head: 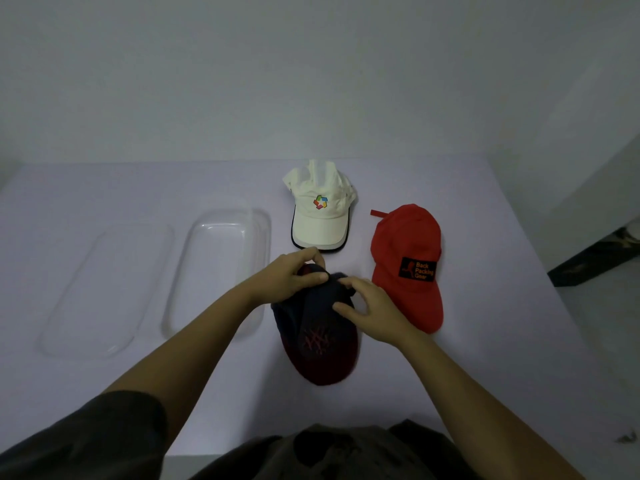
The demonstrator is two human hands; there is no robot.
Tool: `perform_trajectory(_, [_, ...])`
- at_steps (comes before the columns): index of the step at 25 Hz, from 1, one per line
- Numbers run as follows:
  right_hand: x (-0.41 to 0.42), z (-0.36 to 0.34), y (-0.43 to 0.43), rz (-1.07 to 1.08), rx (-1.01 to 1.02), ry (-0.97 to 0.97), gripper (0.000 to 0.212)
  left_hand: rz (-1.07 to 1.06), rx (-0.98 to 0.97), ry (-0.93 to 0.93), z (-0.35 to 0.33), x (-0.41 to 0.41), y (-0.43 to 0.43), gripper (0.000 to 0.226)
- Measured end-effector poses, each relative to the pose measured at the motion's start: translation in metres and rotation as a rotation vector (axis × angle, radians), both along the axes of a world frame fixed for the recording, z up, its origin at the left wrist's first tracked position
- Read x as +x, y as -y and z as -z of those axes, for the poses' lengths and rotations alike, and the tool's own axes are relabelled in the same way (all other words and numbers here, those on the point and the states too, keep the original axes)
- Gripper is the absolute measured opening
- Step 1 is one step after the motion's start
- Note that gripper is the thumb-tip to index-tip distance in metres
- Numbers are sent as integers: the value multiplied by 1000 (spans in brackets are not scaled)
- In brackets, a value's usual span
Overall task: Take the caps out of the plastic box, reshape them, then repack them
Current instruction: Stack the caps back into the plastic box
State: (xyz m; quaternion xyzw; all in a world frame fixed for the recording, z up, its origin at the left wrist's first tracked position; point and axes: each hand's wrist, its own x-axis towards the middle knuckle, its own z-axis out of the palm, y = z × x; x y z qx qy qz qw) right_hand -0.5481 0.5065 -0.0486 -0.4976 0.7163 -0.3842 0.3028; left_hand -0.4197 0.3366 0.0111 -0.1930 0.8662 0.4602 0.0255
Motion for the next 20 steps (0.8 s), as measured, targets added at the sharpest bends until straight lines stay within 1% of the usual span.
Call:
perform_trajectory(2, [2,-3,0,21,36,119,32,18,29,13,-2,2,3,8])
perform_trajectory(4, [1,-8,0,-4,90,233,28,67,-13,63,-4,1,4,12])
perform_trajectory(6, [2,-12,1,-36,136,302,21,65,-78,113,-2,1,4,22])
perform_trajectory(7, [3,-10,2,-27,131,329,20,33,-74,121,-2,1,4,26])
perform_trajectory(8, [4,-8,3,-7,109,367,21,-12,-24,111,-2,3,5,28])
perform_trajectory(11, [8,2,2,115,43,517,23,-105,318,41,3,17,12,19])
perform_trajectory(12, [9,7,1,180,38,562,23,-100,388,43,8,24,15,16])
perform_trajectory(16, [15,26,2,345,-5,701,25,-53,512,95,32,44,12,15])
perform_trajectory(18, [19,26,7,407,-52,783,24,-56,582,75,36,46,8,17])
perform_trajectory(20, [19,23,11,444,-74,834,24,-107,624,54,35,45,6,18])
